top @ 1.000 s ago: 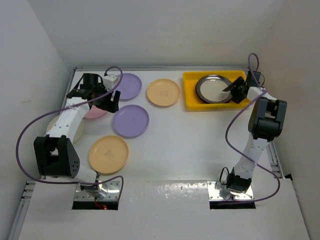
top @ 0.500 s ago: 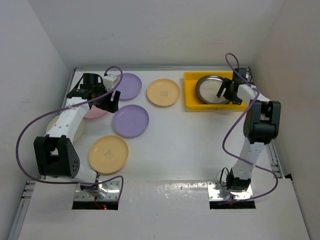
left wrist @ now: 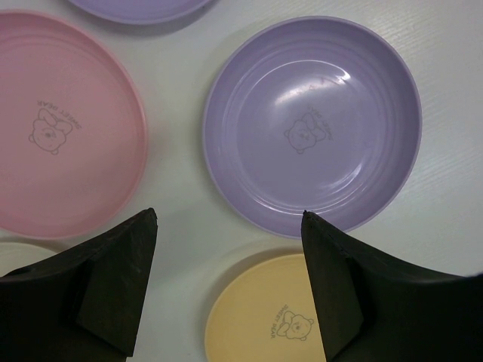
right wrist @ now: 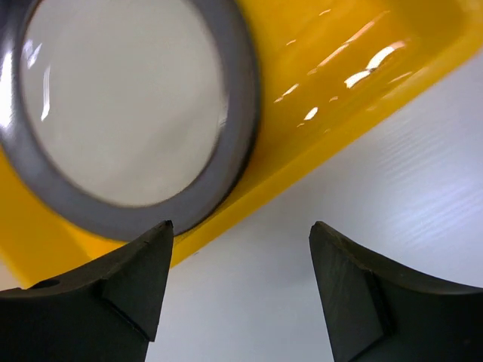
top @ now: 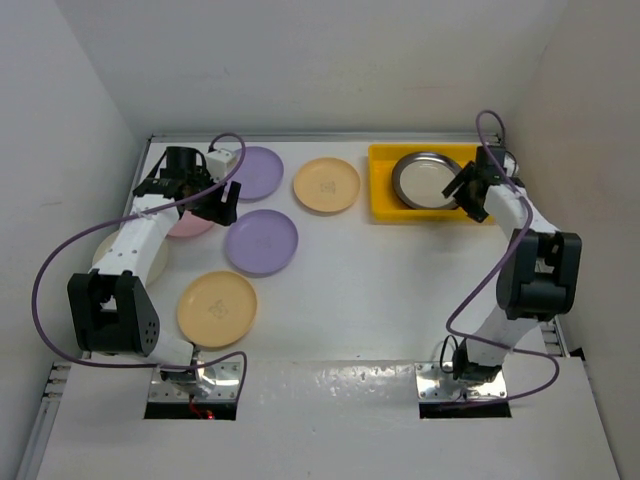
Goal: Place the plates into the plastic bin on the countertop
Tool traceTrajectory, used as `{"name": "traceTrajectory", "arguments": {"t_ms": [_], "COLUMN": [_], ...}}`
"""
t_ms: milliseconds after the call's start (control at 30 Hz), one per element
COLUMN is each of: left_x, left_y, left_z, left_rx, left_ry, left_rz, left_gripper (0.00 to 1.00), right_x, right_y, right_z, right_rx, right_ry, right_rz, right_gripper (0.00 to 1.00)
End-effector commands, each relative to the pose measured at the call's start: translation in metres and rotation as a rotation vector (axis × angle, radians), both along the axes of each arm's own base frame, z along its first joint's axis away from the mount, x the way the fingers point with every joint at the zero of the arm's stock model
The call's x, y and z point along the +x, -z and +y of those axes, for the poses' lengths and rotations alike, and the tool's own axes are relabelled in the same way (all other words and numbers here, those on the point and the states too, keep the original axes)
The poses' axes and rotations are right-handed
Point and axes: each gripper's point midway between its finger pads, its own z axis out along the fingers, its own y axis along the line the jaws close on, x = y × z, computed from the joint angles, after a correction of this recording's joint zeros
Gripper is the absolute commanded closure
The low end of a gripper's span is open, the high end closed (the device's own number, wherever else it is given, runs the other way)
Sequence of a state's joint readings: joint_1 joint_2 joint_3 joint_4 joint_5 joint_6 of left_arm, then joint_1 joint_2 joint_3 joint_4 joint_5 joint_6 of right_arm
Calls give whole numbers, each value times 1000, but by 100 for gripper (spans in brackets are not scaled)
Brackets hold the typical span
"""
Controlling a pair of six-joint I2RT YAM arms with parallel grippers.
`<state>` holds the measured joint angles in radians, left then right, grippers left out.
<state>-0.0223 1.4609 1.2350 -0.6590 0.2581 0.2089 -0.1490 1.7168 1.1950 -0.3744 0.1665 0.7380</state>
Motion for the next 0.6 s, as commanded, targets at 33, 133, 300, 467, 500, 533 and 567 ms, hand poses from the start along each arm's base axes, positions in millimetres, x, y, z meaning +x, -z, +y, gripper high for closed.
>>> {"name": "traceTrajectory", "arguments": {"t_ms": [33, 133, 300, 467, 500, 533, 567], "left_x": [2, 1, -10, -14, -10, -8, -1], "left_y": [3, 8, 46, 47, 43, 36, 27], "left_z": [4, -2, 12, 52, 64, 74, 87], "left_rx": [-21, -111, -172, -116, -95, -74, -47], "left_ry": [-48, -94, -171, -261, -293, -322, -356], "left_rz": [19, 63, 206, 213, 195, 173, 138], "left_gripper": [22, 22, 23, 31, 31, 31, 31], "right_x": [50, 55, 42, 5, -19, -13, -17], "right_y": [-60, -69, -52, 1, 13, 29, 37], "right_z": [114, 188, 299, 390, 411, 421, 424], "right_rx": [85, 148, 367, 382, 364, 329, 308], "right_ry": [-331, -468, -631, -956, -1012, -1038, -1038], "right_rz": [-209, -207, -212, -39, 33, 57, 80], "right_gripper": [28, 32, 38, 31, 31, 31, 31]}}
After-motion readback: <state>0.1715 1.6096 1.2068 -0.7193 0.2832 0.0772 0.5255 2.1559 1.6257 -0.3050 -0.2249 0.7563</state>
